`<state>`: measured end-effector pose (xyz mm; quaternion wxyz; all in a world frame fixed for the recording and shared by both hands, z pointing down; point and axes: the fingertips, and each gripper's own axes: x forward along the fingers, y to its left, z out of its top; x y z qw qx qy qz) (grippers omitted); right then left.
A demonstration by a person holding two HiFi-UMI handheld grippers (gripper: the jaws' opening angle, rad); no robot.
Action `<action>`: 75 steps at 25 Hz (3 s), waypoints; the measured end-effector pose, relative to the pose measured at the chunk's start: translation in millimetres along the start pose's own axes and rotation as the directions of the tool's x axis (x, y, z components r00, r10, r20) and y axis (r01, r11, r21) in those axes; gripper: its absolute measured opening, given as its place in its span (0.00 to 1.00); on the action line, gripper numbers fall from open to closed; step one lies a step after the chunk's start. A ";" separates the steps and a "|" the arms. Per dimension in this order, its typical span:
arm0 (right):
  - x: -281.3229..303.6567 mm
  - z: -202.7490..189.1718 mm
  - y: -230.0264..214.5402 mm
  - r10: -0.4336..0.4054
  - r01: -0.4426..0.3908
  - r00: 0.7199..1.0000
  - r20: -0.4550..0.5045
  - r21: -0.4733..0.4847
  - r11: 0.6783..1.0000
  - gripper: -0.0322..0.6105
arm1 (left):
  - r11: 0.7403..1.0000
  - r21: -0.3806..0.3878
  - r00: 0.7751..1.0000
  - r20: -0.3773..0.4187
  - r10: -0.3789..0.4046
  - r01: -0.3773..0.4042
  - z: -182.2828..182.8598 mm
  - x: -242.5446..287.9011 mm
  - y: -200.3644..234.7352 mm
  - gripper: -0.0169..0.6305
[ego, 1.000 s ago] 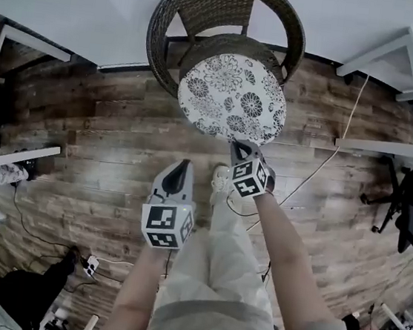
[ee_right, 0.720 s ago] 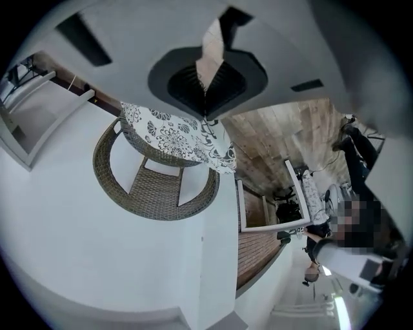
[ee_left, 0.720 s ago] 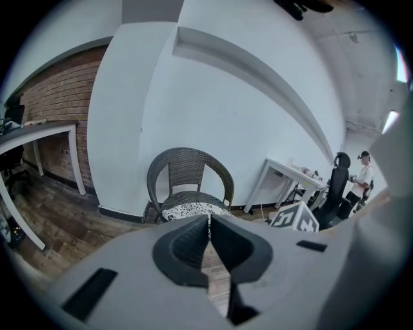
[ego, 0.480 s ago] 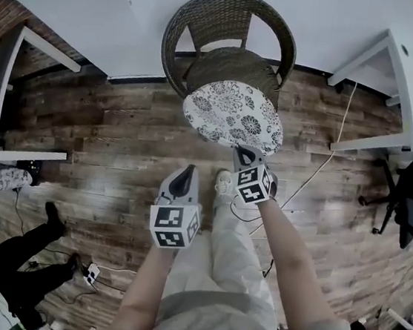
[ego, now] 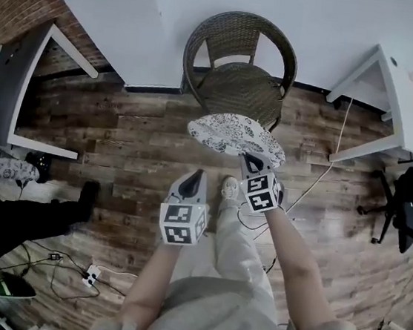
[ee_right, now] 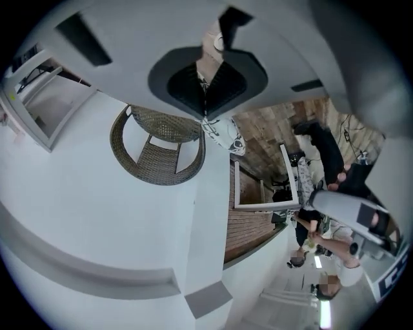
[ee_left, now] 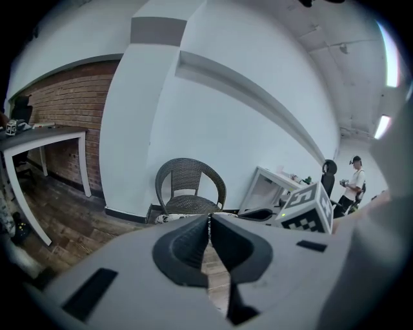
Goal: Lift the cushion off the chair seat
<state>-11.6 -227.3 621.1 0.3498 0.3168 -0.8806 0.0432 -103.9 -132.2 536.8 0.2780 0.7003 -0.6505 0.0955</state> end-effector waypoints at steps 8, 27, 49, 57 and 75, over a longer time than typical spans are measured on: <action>-68.2 26.0 26.0 -0.046 0.046 0.996 0.078 0.011 0.999 0.07 | 0.998 0.056 0.999 0.037 -0.040 0.037 3.1 -64.3 -21.0 0.05; -215.1 90.4 71.3 -0.044 0.003 0.972 0.232 0.174 0.985 0.07 | 0.992 0.115 0.993 0.104 -0.058 0.046 53.4 -177.3 -58.6 0.05; -246.3 113.0 65.8 -0.039 -0.027 0.946 0.321 0.197 0.980 0.07 | 0.994 0.109 0.989 0.142 -0.027 0.011 66.9 -179.9 -65.4 0.05; -246.7 117.4 65.2 -0.031 -0.030 0.942 0.334 0.177 0.984 0.06 | 0.994 0.106 0.990 0.141 -0.019 0.004 68.7 -177.5 -67.2 0.05; -251.4 128.5 67.8 -0.036 -0.034 0.928 0.370 0.180 0.983 0.06 | 0.994 0.106 0.990 0.144 -0.003 -0.012 70.0 -182.7 -54.0 0.05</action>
